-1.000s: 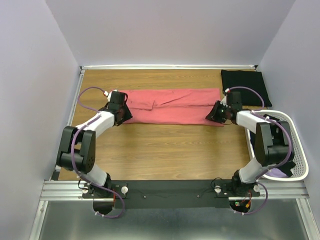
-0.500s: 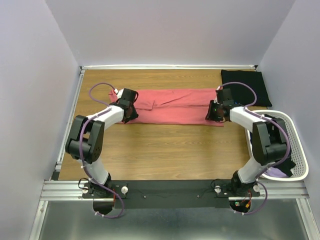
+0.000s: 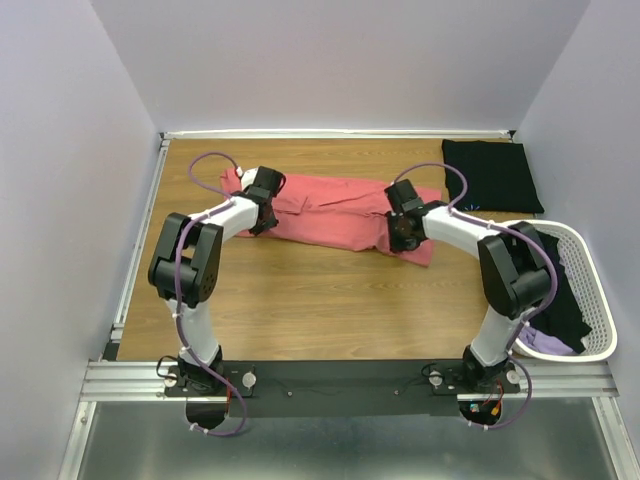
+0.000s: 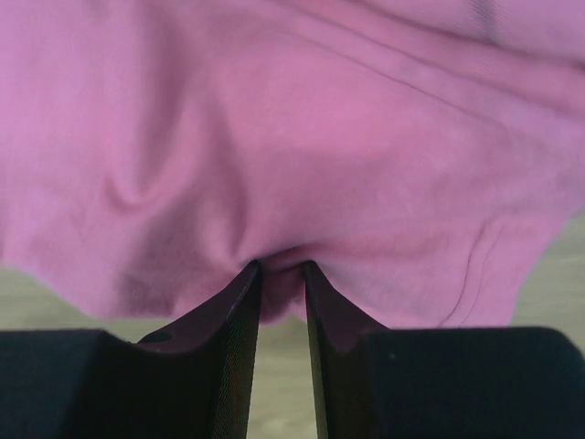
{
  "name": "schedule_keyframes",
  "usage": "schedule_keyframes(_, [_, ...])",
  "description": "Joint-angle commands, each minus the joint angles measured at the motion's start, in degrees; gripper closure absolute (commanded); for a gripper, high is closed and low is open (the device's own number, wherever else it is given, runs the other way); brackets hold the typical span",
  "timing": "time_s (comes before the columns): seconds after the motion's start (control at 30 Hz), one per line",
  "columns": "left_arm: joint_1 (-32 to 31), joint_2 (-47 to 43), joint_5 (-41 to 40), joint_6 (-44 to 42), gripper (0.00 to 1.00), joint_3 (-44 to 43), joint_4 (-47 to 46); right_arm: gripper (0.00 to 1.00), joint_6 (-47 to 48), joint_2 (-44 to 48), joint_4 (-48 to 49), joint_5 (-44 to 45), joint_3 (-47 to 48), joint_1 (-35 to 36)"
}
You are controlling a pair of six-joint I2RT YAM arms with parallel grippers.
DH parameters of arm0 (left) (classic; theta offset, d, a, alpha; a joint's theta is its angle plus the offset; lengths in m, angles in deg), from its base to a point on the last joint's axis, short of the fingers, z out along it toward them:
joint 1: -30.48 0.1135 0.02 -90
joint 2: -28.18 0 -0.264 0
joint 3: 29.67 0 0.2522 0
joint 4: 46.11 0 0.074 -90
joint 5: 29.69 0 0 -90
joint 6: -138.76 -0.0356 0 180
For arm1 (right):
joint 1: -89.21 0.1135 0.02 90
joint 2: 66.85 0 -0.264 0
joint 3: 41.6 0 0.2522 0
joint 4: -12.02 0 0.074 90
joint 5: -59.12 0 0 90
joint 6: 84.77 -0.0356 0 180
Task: Fold and stack the t-shirts
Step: Fold the tshirt
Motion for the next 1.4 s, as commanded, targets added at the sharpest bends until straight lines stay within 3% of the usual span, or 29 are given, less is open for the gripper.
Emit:
schedule_keyframes(0.0, [1.9,6.7,-5.5,-3.4,0.61,-4.0,5.0,0.66,-2.5,-0.4,-18.1,-3.2,-5.5,9.7])
schedule_keyframes(0.1, [2.8,9.4,-6.0,-5.0,0.61,-8.4,5.7,0.66,-4.4,1.5,-20.8,-7.5,-7.2,15.7])
schedule_keyframes(0.23, [3.7,14.3,-5.9,-9.2,0.6,-18.0,8.5,0.66,-9.5,1.5,-22.0,-15.7,-6.7,29.2])
schedule_keyframes(0.5, [3.7,22.3,-4.1,-12.7,0.54,-31.7,10.8,0.66,-8.7,-3.5,-22.6,-20.8,7.7,38.7])
schedule_keyframes(0.67, [3.7,14.5,-2.8,-12.9,0.41,-30.4,7.3,0.64,-7.9,1.2,-25.2,-12.9,12.8,38.6])
schedule_keyframes(0.77, [3.6,8.4,-1.2,-11.2,0.39,-28.1,6.0,0.64,-7.3,3.4,-25.6,-8.6,12.1,38.2])
schedule_keyframes(1.0, [1.6,0.8,1.5,-4.8,0.41,-20.7,6.0,0.65,-6.4,2.4,-25.9,-6.0,8.6,36.7])
schedule_keyframes(1.37, [-0.6,4.8,3.2,-1.2,0.54,-12.7,2.3,0.66,-5.7,-1.5,-21.4,-10.4,6.9,36.7])
